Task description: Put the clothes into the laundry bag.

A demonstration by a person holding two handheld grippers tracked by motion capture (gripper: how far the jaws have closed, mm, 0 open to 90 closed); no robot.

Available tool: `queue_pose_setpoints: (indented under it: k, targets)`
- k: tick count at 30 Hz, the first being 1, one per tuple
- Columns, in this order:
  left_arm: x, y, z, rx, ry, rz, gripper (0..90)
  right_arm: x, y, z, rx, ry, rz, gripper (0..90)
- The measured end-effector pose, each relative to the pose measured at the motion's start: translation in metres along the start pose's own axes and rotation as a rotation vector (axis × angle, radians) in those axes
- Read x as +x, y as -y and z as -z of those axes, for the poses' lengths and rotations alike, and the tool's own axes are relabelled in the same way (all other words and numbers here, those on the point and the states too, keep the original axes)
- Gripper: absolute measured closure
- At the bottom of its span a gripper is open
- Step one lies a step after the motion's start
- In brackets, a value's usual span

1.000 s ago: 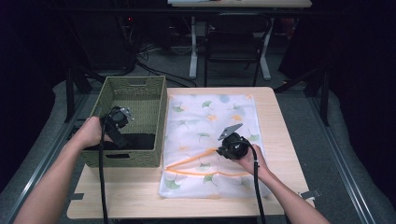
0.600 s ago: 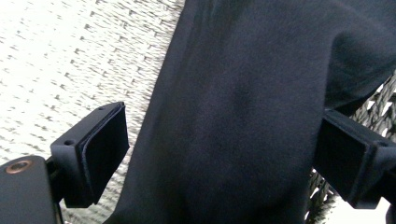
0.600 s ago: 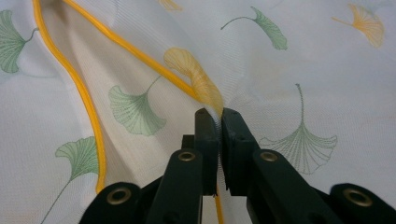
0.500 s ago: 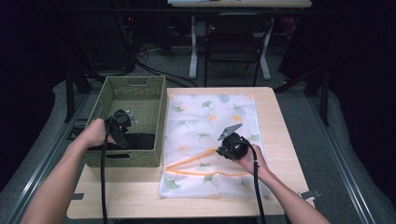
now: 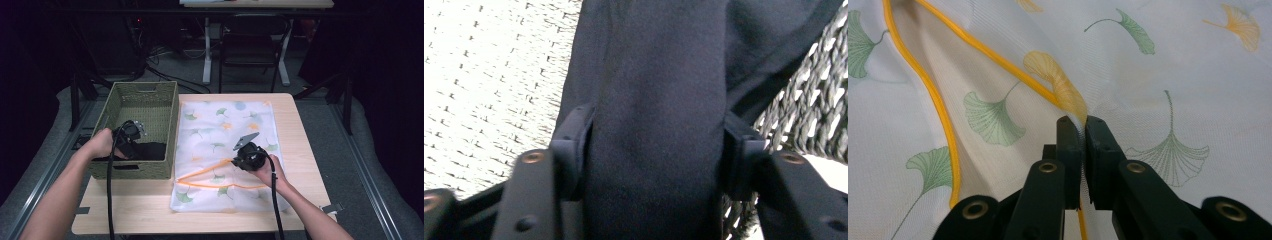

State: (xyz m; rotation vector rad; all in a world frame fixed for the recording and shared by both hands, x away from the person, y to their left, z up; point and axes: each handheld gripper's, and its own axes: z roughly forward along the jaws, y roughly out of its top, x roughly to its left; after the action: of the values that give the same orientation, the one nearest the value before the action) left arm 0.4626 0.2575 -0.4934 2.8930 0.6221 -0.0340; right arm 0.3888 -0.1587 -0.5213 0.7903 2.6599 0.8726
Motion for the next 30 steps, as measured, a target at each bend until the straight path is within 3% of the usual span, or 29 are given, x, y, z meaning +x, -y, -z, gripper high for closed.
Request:
queue_pose_setpoints:
  k: [8,15,23,30]
  targets:
    - [-0.001,0.001,-0.001,-0.001,-0.010,-0.006,59.5,0.000,0.000,0.000,-0.001,0.001,-0.002,86.1]
    - [0.002,-0.002,-0.009,0.030,0.003,0.019,42.9,0.001,0.000,0.001,-0.005,0.004,0.003,86.1]
    - [0.002,0.000,-0.009,0.017,-0.006,0.011,63.6,0.001,0.000,0.002,-0.008,0.005,0.003,86.1]
    - [-0.002,0.004,0.000,-0.004,-0.022,0.000,67.9,0.001,-0.001,0.003,-0.010,0.007,0.001,86.1]
